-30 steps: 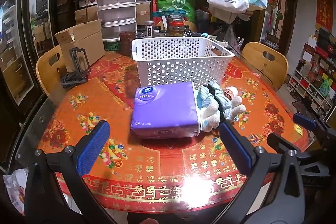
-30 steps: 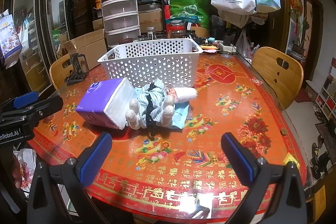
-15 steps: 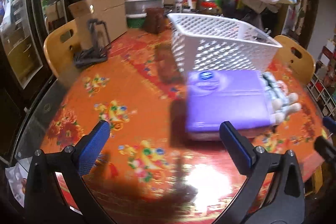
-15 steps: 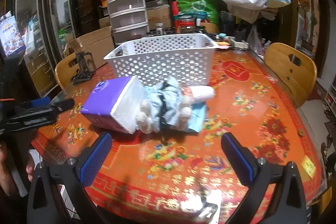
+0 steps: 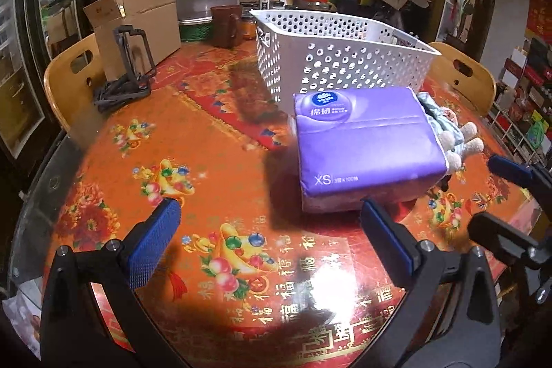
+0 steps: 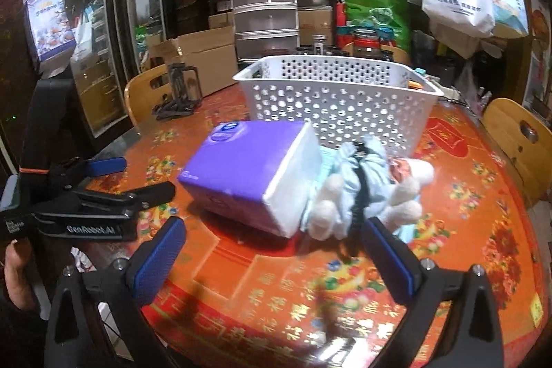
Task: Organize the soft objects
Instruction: 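Move the right tool to the purple tissue pack and close its fingers on it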
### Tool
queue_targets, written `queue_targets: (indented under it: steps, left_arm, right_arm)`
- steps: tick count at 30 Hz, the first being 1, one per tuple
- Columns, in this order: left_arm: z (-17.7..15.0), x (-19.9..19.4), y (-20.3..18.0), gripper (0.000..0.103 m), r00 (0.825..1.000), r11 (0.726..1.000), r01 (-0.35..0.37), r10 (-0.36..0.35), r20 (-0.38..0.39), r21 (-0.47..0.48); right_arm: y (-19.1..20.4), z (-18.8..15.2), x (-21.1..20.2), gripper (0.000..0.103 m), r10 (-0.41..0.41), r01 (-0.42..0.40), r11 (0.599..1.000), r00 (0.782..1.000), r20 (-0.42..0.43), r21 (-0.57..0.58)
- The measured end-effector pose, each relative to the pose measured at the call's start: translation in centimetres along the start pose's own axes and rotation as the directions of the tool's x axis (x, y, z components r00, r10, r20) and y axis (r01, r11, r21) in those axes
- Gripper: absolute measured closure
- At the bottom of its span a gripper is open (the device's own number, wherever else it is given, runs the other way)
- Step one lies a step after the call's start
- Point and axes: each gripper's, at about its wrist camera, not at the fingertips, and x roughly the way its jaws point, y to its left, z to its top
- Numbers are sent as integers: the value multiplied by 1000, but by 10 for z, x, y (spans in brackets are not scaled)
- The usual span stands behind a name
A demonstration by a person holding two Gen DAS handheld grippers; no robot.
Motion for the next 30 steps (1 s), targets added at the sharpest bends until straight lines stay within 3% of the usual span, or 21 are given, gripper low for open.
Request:
queue_targets:
  steps: [5, 7, 10, 20, 23, 25, 30]
  left_arm:
    - [-2, 1, -4, 4, 997, 997, 71, -71, 13, 15]
    - [-4, 4, -6, 10, 996, 996, 84, -85, 16, 24]
    - [-5, 9, -8, 22, 995, 995, 95, -95, 18, 28]
    - [-6, 31, -18, 29, 990, 989, 141, -142, 19, 47]
    - [-7, 37, -21, 33, 986, 985, 163, -164, 20, 51]
    - [-7, 41, -23, 38, 985, 984, 171, -172, 17, 49]
    - [-5, 48, -23, 49, 982, 982, 187, -187, 13, 25]
  right_arm:
    - [5, 0, 9, 17, 20, -20, 1000, 1000, -6, -18]
    - [6, 0, 14, 28, 19, -19, 1000, 1000, -12, -25]
    - [4, 2, 20, 32, 21, -22, 999, 1000, -22, -35]
    - [3, -1, 41, 43, 34, -36, 996, 999, -28, -87]
    - [2, -2, 45, 50, 38, -42, 994, 999, -34, -99]
    - [3, -2, 48, 57, 40, -44, 993, 998, -40, -105]
    - [3, -4, 53, 62, 43, -48, 993, 998, -51, -111]
